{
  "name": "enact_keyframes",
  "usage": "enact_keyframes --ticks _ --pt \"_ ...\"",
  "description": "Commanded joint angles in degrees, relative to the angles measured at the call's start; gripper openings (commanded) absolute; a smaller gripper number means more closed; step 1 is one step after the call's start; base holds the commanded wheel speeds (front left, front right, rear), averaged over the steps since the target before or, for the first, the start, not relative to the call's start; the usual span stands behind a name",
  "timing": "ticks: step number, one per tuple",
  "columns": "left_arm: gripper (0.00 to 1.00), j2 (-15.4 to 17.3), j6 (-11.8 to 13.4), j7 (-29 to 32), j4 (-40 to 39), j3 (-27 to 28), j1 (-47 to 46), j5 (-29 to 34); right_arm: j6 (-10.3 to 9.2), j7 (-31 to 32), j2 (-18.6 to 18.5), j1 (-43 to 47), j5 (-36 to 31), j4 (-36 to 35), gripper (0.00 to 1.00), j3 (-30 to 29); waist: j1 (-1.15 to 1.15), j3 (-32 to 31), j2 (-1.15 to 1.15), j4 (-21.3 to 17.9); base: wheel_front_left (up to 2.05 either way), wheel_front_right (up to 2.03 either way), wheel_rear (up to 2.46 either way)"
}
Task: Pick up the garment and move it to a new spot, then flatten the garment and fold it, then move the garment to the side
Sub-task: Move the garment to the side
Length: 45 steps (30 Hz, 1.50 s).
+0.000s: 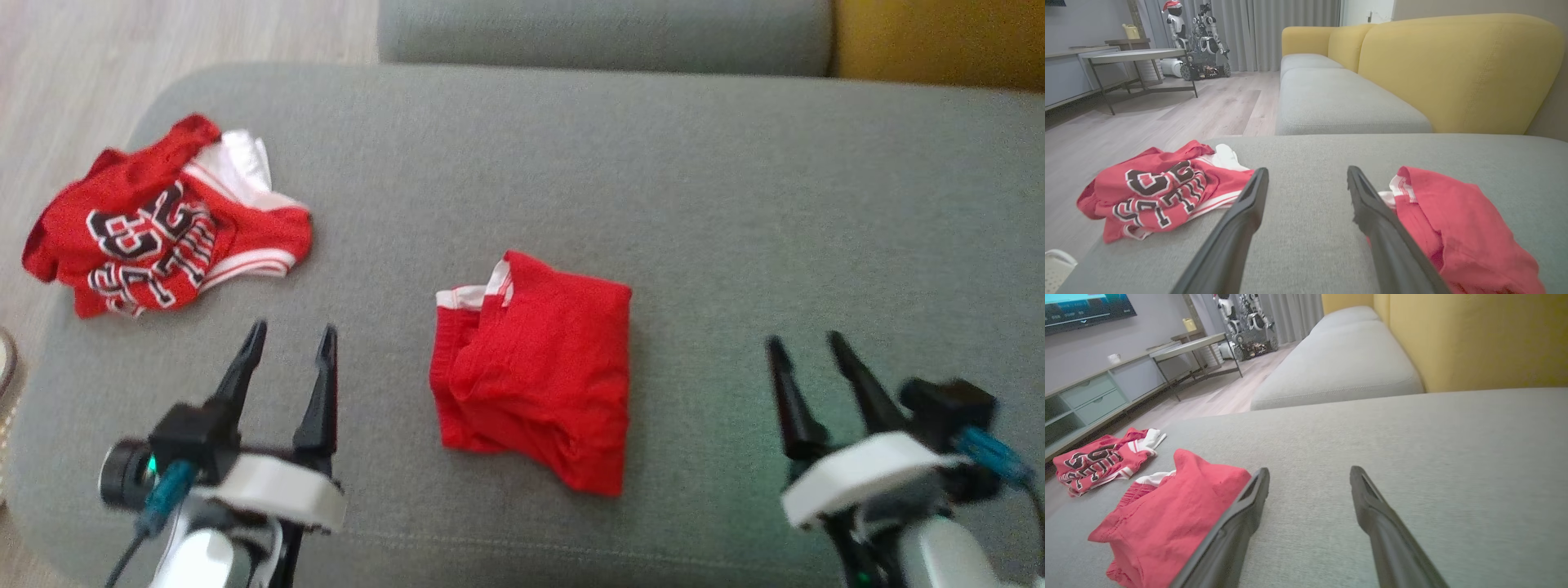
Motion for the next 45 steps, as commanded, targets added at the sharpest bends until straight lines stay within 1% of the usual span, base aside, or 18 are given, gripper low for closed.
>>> enact_keyframes --ticks 1,11,14,17,21,22,23,24,28,32,33,35,37,39,45 --pt "1.00 0.7 -0.4 -0.8 -1.9 2.1 -3.8 0.0 -0.04 -0.6 -0.4 -3.5 0.3 -1.1 1.00 2.2 0.00 1.9 0.00 1.2 0.00 0.00 0.00" --pt "1.00 -2.1 -2.4 -3.0 0.7 0.6 -9.6 -0.2 -0.04 -4.3 -0.4 -13.8 7.6 16.7 1.00 14.8 0.00 6.9 0.00 5.3 0.00 0.00 0.00" --pt "1.00 -2.6 -2.6 -3.3 1.2 0.5 -10.2 -0.1 -0.04 -5.1 -0.4 -16.4 10.7 22.1 1.00 17.7 0.00 7.7 0.00 5.7 0.00 0.00 0.00" --pt "1.00 -2.9 -2.7 -3.6 1.5 0.5 -10.5 0.0 -0.04 -4.2 -0.4 -18.6 12.2 27.4 1.00 21.0 0.00 8.3 0.00 5.9 0.00 0.00 0.00" --pt "1.00 -3.2 -3.0 -3.8 1.9 0.6 -10.9 0.1 -0.04 -3.8 -0.4 -20.8 14.9 31.3 1.00 26.3 0.00 9.0 0.00 5.7 0.00 0.00 0.00" --pt "1.00 -3.2 -3.0 -3.8 2.0 0.7 -11.0 0.1 -0.04 -3.8 -0.4 -21.3 15.4 32.0 0.78 27.4 0.00 9.1 0.00 5.7 0.00 0.00 0.00" --pt "1.00 -3.3 -3.1 -3.8 2.1 0.8 -11.1 0.1 -0.04 -4.0 -0.4 -21.7 16.0 32.5 0.02 28.2 0.00 9.2 0.00 5.6 0.00 0.00 0.00" --pt "1.00 -3.3 -3.2 -3.9 2.3 1.0 -11.2 0.2 -0.04 -4.4 -0.4 -22.6 16.2 33.6 0.00 29.3 0.00 9.3 0.00 5.3 0.00 0.00 0.00" --pt "1.00 -3.4 -3.2 -4.0 2.3 1.4 -11.2 0.3 -0.04 -5.8 -0.4 -24.6 14.7 34.5 0.00 29.9 0.00 9.2 0.00 3.9 0.00 0.00 0.00" --pt "1.00 -3.3 -3.2 -4.0 2.0 1.9 -10.9 0.5 -0.04 -5.4 -0.4 -26.4 10.2 34.5 0.00 28.6 0.00 9.2 0.00 1.3 0.00 0.00 0.00" --pt "1.00 -3.3 -3.2 -4.0 2.0 1.9 -10.9 0.5 -0.04 -5.4 -0.4 -26.4 10.2 34.5 0.00 28.6 0.00 9.2 0.00 1.3 0.00 0.00 0.00" --pt "1.00 -3.2 -3.2 -4.0 1.6 2.1 -10.7 0.6 -0.04 -4.4 -1.1 -26.9 8.1 33.6 0.00 27.8 0.00 9.2 0.00 -0.5 0.00 0.00 0.00" --pt "1.00 -3.0 -3.2 -4.0 1.1 2.2 -10.6 0.8 -0.04 -2.9 -3.1 -27.3 6.3 32.1 0.00 27.0 0.00 9.4 0.00 -2.5 0.00 0.00 0.00" --pt "1.00 -2.8 -3.3 -4.0 0.7 2.4 -10.6 0.9 -0.04 -1.1 -5.7 -27.8 5.0 29.8 0.00 26.4 0.00 9.8 0.00 -4.7 0.00 0.00 0.00" --pt "1.00 -1.9 -3.8 -4.0 -0.6 2.2 -11.6 1.5 -0.04 6.1 -16.9 -30.2 3.8 21.2 0.00 23.9 0.00 12.3 0.00 -10.0 0.00 0.00 0.00"
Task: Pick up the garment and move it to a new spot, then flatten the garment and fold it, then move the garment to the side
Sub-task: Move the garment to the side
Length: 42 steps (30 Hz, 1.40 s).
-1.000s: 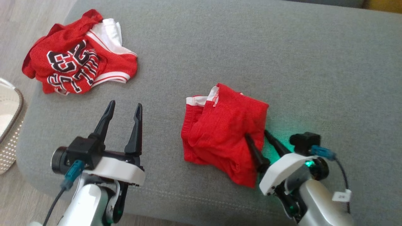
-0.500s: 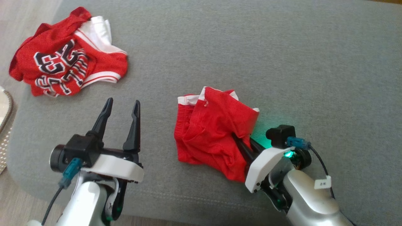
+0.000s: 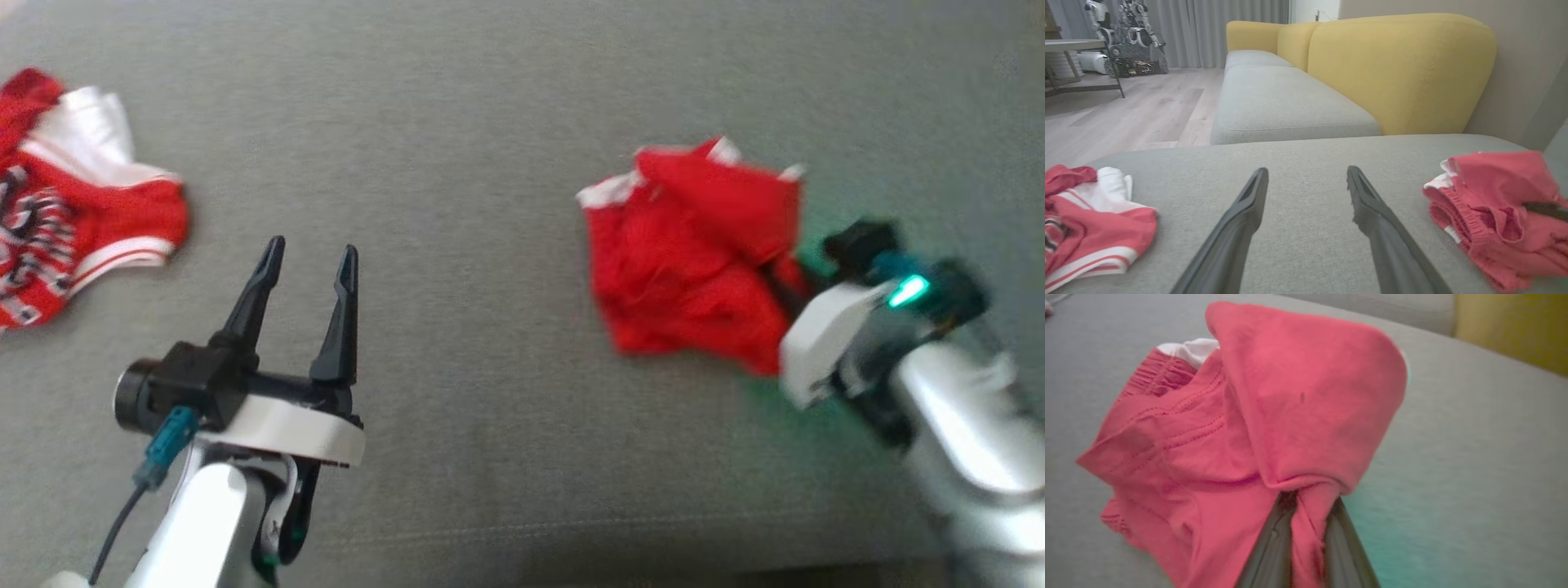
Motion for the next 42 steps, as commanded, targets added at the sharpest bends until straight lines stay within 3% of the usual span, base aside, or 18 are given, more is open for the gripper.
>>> enact_keyframes --ticks 1,10,17,25,37,40,41,42 --pt "1.00 1.4 -0.1 -0.5 -2.2 2.2 -3.2 0.8 -0.04 1.0 -2.0 -2.3 -0.2 -2.9 0.00 -0.2 0.00 2.0 0.00 -2.6 0.00 0.00 0.00" --pt "1.00 2.1 -0.7 -0.4 -3.6 1.8 -6.2 1.2 -0.04 13.7 -16.4 -7.2 3.5 -11.2 0.00 -4.4 0.00 7.1 0.00 -5.5 0.00 0.00 0.00" --pt "1.00 2.4 -1.1 -0.4 -3.9 1.9 -8.0 1.3 -0.04 17.5 -21.3 -8.2 4.6 -12.0 0.00 -10.9 0.00 10.0 0.00 -5.8 0.00 0.00 0.00" --pt "1.00 3.3 -1.5 -0.4 -4.0 2.1 -9.2 1.3 -0.04 18.5 -20.2 -8.7 3.3 -11.4 0.00 -17.5 0.00 12.2 0.00 -7.1 0.00 0.00 0.00" --pt "1.00 3.8 -1.7 0.0 -3.9 1.6 -10.8 1.1 -0.04 13.0 -10.9 -9.9 -0.8 -5.3 0.00 -27.4 0.00 13.5 0.00 -7.9 0.00 0.00 0.00" --pt "1.00 3.9 -1.7 0.0 -3.8 1.5 -10.8 1.0 -0.04 11.4 -9.2 -10.2 -1.3 -4.0 0.69 -28.4 0.00 13.4 0.00 -7.8 0.00 0.00 0.00" --pt "1.00 4.0 -1.7 0.0 -3.8 1.5 -10.7 1.0 -0.04 11.1 -8.7 -10.2 -1.4 -3.7 1.00 -28.4 0.00 13.3 0.00 -7.8 0.00 0.00 0.00" --pt "1.00 4.0 -1.6 0.0 -3.8 1.5 -10.7 0.9 -0.04 10.8 -8.4 -10.2 -1.8 -3.5 1.00 -28.4 0.00 13.2 0.00 -7.8 0.00 0.00 0.00"
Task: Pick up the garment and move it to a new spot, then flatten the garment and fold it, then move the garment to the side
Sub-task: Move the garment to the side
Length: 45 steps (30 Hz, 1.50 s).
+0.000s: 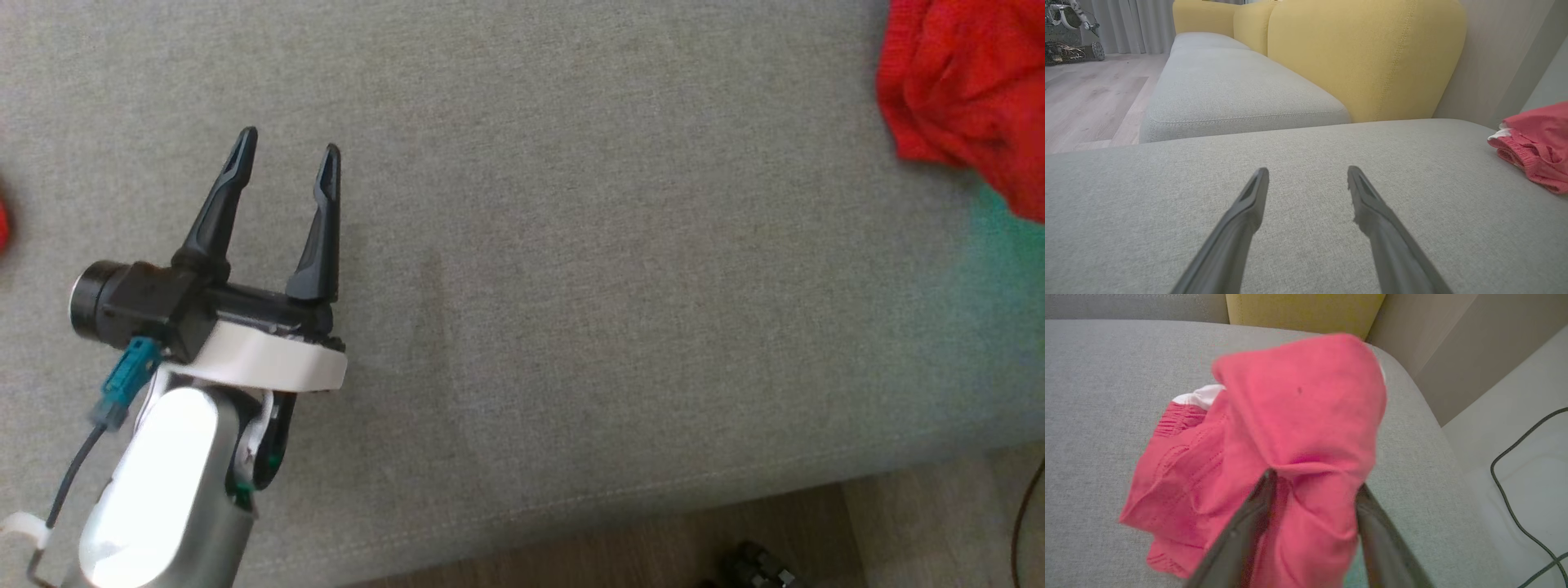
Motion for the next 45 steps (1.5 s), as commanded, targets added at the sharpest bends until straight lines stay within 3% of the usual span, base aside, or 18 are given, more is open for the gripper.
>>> enact_keyframes --ticks 1,7,13,18,22,33,45 --pt "1.00 1.5 0.1 0.0 -1.8 1.7 -1.6 0.4 -0.04 -1.0 -0.8 -0.9 -0.7 -1.6 1.00 -0.2 0.00 -0.2 0.00 0.0 0.00 0.00 0.00" --pt "1.00 1.4 0.3 -0.1 -1.3 1.7 -1.0 -0.1 -0.04 -5.2 2.3 0.2 -2.6 -3.0 1.00 -3.9 0.00 -1.8 0.00 0.4 0.00 0.00 0.00" --pt "1.00 1.0 0.8 -0.2 -0.2 1.8 0.6 -0.7 -0.04 -10.3 10.6 4.7 -7.1 -9.4 1.00 -11.2 0.00 -5.0 0.00 0.8 0.00 0.00 0.00" --pt "1.00 0.8 1.7 -0.3 0.8 2.2 3.0 -1.3 -0.04 -14.1 18.7 11.3 -8.6 -18.1 1.00 -11.6 0.00 -8.5 0.00 1.6 0.00 0.00 0.00" --pt "1.00 0.6 2.6 -0.3 1.3 2.7 5.1 -1.7 -0.04 -16.8 22.4 16.5 -9.2 -23.6 1.00 -9.6 0.00 -11.3 0.00 3.0 0.00 0.00 0.00" --pt "1.00 1.3 4.9 -0.5 2.3 5.5 10.4 -3.1 -0.04 -22.3 23.9 25.0 -5.2 -25.4 1.00 3.1 0.00 -18.4 0.00 10.0 0.00 0.00 0.00" --pt "1.00 2.5 5.6 0.3 1.8 4.8 18.0 -3.4 -0.04 -23.3 23.9 32.7 -4.8 -23.1 1.00 5.1 0.00 -25.9 0.00 12.5 0.00 0.00 0.00"
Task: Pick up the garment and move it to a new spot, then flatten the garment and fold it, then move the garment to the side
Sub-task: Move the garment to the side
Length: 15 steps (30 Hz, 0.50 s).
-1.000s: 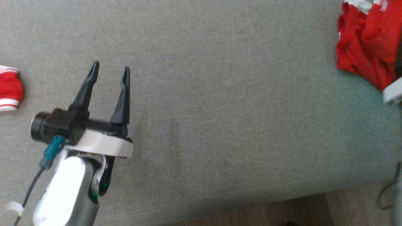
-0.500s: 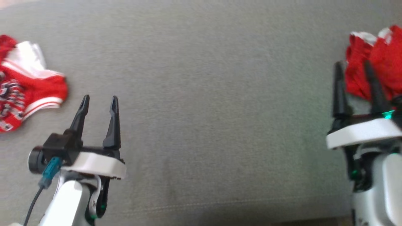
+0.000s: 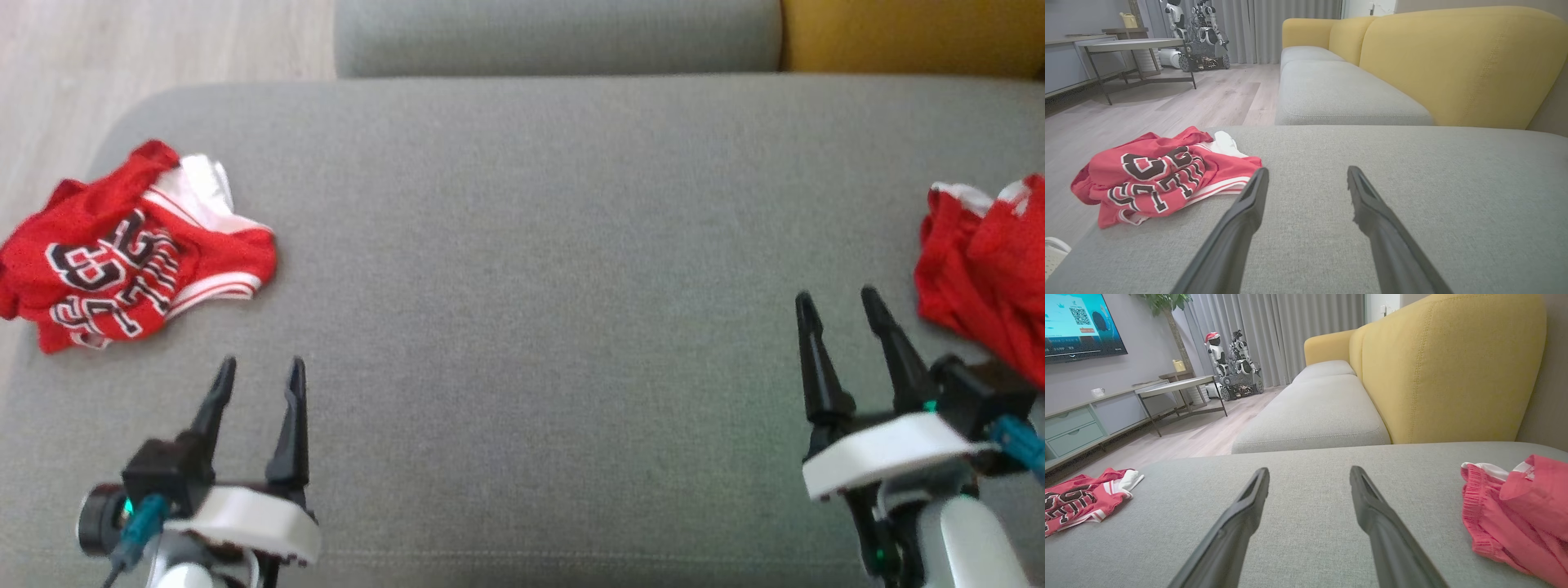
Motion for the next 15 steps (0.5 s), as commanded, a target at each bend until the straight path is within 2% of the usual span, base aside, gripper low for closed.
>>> enact_keyframes --ticks 1,15 --pt "1.00 1.6 0.6 0.2 -2.2 2.0 -1.2 -0.2 -0.04 -0.5 -0.1 -0.4 0.2 -2.0 1.00 1.5 0.01 -1.9 0.00 0.6 0.00 0.00 0.00" --pt "1.00 2.6 1.7 2.2 -3.8 1.5 1.7 -0.4 -0.04 0.8 -0.1 3.6 0.1 -3.8 1.00 1.1 0.01 -4.4 0.00 0.7 0.00 0.00 0.00"
